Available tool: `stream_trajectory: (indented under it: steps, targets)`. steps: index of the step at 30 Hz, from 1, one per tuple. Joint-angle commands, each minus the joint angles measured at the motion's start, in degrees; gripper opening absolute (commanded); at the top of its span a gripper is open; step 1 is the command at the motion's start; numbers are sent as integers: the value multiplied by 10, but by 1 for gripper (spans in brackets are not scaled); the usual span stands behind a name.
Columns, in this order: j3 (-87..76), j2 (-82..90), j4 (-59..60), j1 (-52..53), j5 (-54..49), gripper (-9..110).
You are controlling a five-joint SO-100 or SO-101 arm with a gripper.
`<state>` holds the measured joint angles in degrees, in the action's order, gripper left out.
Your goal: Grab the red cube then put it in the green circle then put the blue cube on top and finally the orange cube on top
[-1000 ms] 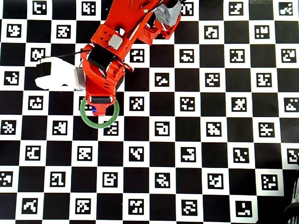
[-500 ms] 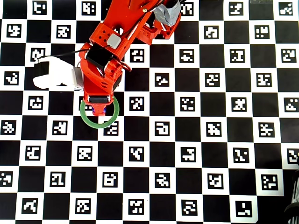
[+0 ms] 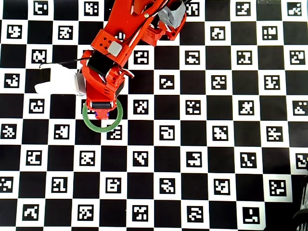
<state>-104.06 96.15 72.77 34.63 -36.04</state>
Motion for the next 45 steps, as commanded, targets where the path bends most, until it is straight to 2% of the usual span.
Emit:
stream_trajectory:
  steps: [1, 45]
  targets:
    - [25, 8, -5, 4, -4, 8]
    - [16, 4, -22, 1, -7, 9]
